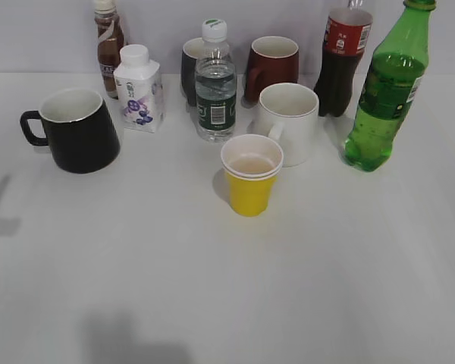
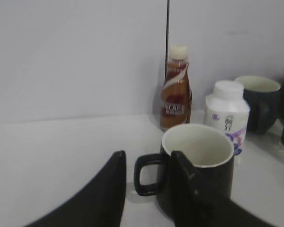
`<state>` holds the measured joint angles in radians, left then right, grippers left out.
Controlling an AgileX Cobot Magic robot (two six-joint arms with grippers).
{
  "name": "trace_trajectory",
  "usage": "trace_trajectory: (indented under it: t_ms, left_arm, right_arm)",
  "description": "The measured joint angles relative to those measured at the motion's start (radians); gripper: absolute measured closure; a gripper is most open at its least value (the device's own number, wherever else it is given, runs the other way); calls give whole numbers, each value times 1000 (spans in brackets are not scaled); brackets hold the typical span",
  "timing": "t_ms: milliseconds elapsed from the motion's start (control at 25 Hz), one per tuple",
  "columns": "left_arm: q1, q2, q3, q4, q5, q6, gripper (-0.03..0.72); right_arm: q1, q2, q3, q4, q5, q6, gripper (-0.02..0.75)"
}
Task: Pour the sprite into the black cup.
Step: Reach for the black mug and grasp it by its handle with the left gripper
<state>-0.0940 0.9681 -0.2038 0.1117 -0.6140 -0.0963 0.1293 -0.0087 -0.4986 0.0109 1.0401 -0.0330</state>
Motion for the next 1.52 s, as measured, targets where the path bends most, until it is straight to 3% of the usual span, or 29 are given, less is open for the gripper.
trace_trajectory:
  t_ms: [200,360,920,1200,1320,1520]
  left_arm:
    - [0,459,-27,-12,-337,4,388]
    - [0,700,-82,-15,-465,5,365]
    - [1,900,-320,-63,-399,96,367]
    - [1,942,-402,-27,-376,96,517]
    - [2,943,-415,-10,-359,96,634]
    - [2,916,-412,-10,-321,96,637]
  right_arm:
    - [0,0,0,0,0,0,150]
    - [0,0,0,0,0,0,150]
    - [0,0,0,1,0,0,150]
    - [0,0,0,-2,0,0,150]
    - [0,0,0,15,0,0,150]
    - [0,6,-17,66,-75,0,150]
